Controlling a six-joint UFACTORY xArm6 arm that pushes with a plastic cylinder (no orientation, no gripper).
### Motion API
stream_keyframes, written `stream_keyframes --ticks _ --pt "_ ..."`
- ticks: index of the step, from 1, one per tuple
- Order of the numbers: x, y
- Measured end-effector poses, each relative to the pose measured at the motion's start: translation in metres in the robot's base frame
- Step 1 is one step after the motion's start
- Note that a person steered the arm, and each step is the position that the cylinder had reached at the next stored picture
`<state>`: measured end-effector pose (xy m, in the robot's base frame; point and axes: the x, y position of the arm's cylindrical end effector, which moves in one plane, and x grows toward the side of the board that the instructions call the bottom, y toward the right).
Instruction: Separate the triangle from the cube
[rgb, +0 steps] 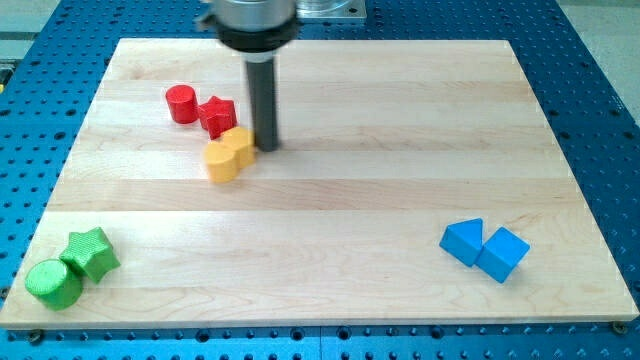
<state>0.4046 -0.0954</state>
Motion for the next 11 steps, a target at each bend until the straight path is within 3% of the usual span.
stream_keyframes --ticks 1,2,3,4,5,6,8,9,10,11 --pt "0.022 -0.016" --pt "0.084 0.066" --pt "0.195 0.128" --pt "0.214 0.177" --pt "0.205 0.238" --pt "0.193 0.246" --pt "0.059 0.246" --pt "0.059 0.250" --pt "0.021 0.264" --pt "0.017 0.264"
